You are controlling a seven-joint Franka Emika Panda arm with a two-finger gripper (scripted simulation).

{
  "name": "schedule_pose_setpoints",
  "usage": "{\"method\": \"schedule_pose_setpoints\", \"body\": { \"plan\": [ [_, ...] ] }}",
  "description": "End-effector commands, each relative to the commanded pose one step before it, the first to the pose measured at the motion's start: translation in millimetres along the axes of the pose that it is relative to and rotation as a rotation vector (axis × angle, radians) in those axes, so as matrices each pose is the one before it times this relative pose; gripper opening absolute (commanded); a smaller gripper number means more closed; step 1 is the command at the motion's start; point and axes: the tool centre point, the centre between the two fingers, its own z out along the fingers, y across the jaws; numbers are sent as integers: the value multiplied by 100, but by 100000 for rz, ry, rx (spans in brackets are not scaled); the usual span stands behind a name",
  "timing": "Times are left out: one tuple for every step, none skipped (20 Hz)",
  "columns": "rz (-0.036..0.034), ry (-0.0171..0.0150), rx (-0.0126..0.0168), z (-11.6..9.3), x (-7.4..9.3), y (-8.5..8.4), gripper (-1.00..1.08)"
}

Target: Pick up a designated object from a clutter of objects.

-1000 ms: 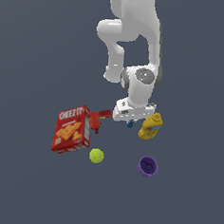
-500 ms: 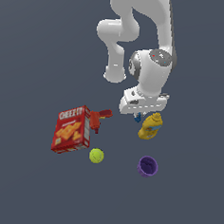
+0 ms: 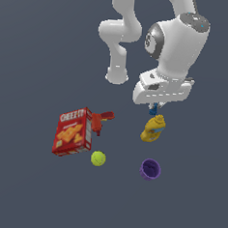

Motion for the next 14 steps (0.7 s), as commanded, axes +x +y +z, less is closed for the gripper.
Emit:
{"method": "schedule_pose_setpoints", "body": {
  "plan": [
    [16,-75,2,-2434,522,-728,-100],
    [0,0,0,-959,236,-289,-100],
    [0,0,0,-960,240,-290,-100],
    [0,0,0,-962,245,-290,-100],
    [0,0,0,-950,246,-287,-100],
    [0,0,0,-903,239,-273,-100],
    [0,0,0,-854,230,-259,-100],
    [69,5,-7,-806,225,-210,-100],
    [0,0,0,-754,211,-230,-100],
    [0,0,0,-704,202,-215,-100],
    [0,0,0,-654,192,-201,-100],
    [0,0,0,-604,181,-186,-100],
    [0,0,0,-554,170,-171,-100],
    [63,8,-27,-506,160,-131,-100]
  ]
}}
